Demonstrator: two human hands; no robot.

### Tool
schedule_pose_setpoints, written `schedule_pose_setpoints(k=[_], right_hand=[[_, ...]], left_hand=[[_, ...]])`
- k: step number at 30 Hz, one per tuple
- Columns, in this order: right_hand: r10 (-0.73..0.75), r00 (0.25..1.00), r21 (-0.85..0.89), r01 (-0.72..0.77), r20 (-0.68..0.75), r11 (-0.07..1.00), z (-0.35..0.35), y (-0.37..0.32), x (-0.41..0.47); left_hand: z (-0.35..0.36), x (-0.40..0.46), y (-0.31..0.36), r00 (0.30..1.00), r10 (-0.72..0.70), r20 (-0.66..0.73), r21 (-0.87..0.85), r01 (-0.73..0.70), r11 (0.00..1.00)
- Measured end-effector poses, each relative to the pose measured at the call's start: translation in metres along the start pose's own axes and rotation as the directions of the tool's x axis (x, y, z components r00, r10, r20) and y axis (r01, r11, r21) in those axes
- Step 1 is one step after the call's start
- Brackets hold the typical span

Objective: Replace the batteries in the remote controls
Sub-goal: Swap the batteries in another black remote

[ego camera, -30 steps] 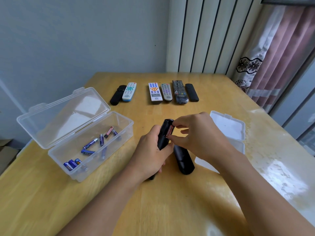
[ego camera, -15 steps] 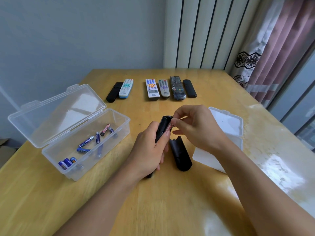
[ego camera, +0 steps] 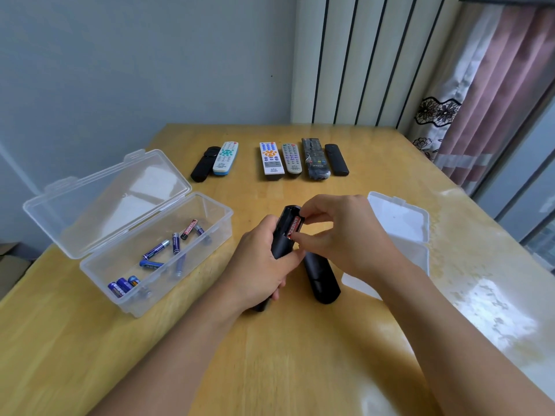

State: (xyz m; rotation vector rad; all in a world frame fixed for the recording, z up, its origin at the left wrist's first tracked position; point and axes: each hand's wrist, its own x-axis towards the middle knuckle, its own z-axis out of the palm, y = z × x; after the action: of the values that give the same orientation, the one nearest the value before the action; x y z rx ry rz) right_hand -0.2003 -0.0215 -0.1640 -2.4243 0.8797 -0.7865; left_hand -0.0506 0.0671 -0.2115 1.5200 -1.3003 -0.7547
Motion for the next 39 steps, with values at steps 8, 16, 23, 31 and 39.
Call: schedule_pose_setpoints(k=[8, 16, 23, 31, 39], right_hand=[[-0.04, 0.994, -0.328, 0.072, 0.105, 0.942, -0.002, -0.01, 0.001], [-0.211, 0.92, -0.11, 0.259, 0.331, 0.96, -0.003, -0.007, 0.003], [-0.208, 0.934, 0.01, 0.214, 0.291, 0.977, 0.004, -0.004, 0.003], [-0.326, 0.908, -0.013, 0.342, 0.263, 0.94, 0.0, -0.007, 0.001], [-0.235, 0.909, -0.024, 0.259, 0.343, 0.966, 0.005, -0.006, 0.0]], left_hand=[[-0.002, -0.002, 0.001, 1.0, -0.009, 0.017, 0.175, 0.006, 0.985], [-0.04, 0.008, -0.001, 0.915, -0.153, 0.373, -0.028, 0.176, 0.984], [-0.045, 0.007, -0.007, 0.853, -0.17, 0.494, -0.071, 0.234, 0.97], [-0.049, 0.008, -0.007, 0.847, -0.156, 0.508, -0.122, 0.25, 0.96], [-0.051, 0.007, -0.001, 0.842, -0.185, 0.507, -0.082, 0.261, 0.962]])
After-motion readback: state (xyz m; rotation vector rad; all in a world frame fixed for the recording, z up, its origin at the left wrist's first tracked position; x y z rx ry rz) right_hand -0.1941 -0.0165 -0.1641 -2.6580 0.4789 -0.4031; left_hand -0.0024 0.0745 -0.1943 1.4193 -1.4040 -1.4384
